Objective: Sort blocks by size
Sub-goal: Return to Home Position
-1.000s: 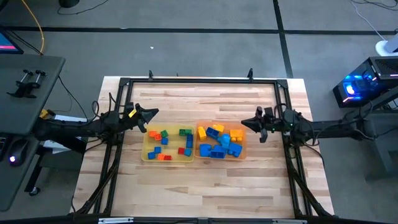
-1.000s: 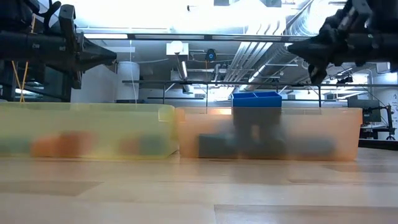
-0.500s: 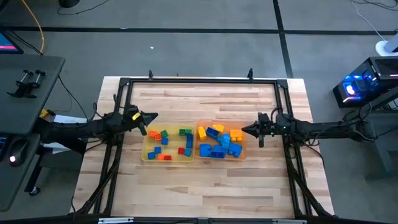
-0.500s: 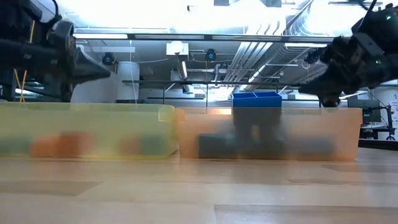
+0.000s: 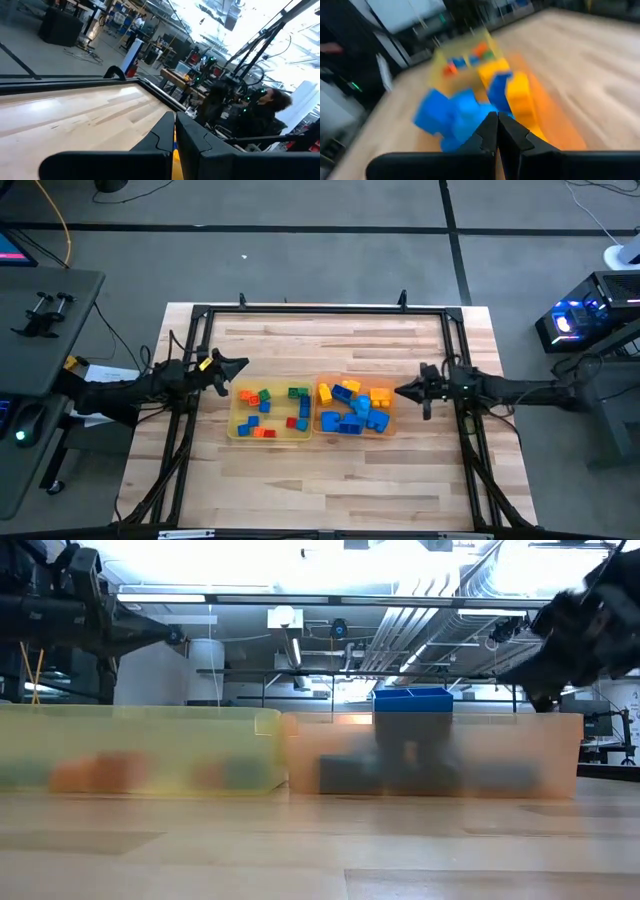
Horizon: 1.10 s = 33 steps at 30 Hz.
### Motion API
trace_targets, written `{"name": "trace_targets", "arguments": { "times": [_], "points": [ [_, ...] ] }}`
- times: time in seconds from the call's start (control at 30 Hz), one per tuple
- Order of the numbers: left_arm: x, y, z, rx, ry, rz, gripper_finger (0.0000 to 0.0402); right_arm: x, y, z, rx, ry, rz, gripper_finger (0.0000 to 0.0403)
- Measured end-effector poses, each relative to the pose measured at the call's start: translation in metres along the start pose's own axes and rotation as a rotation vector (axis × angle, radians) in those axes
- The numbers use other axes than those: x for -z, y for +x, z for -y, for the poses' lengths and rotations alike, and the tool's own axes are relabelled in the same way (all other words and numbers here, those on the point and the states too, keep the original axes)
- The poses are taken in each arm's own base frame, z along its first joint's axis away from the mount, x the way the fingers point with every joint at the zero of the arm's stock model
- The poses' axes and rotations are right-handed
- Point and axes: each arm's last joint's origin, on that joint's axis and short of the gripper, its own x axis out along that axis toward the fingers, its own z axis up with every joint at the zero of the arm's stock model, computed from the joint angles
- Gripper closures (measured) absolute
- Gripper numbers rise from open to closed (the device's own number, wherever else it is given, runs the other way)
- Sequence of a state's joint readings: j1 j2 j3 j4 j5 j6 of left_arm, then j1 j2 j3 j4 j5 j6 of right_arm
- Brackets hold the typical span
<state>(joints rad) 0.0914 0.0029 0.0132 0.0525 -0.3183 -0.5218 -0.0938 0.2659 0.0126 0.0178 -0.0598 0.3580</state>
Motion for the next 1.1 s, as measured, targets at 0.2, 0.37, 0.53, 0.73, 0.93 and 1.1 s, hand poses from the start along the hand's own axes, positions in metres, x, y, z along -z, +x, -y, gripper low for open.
{"name": "trace_targets", "arguments": {
  "times": [0.2, 0.37, 0.53, 0.73, 0.93, 1.1],
  "points": [
    [0.000, 0.000, 0.000, -0.001, 0.002, -0.002, 0.0396, -0.017, -0.019, -0.008, -0.101, -0.017, 0.246, 0.0402],
    [0.000, 0.000, 0.000, 0.003, 0.001, -0.003, 0.0396, -0.027, -0.023, -0.011, -0.134, -0.023, 0.361, 0.0402],
    [0.001, -0.001, 0.002, 0.020, -0.001, -0.011, 0.0396, -0.026, -0.022, -0.010, -0.118, -0.022, 0.350, 0.0402],
    [0.003, 0.000, 0.002, 0.018, 0.003, -0.022, 0.0396, -0.022, -0.020, -0.008, -0.098, -0.018, 0.306, 0.0402],
    [0.003, 0.000, 0.002, 0.018, 0.003, -0.023, 0.0396, -0.019, -0.019, -0.006, -0.084, -0.015, 0.270, 0.0402],
    [0.003, 0.000, 0.002, 0.017, 0.003, -0.023, 0.0396, -0.017, -0.019, -0.006, -0.077, -0.014, 0.252, 0.0402]
  ]
}}
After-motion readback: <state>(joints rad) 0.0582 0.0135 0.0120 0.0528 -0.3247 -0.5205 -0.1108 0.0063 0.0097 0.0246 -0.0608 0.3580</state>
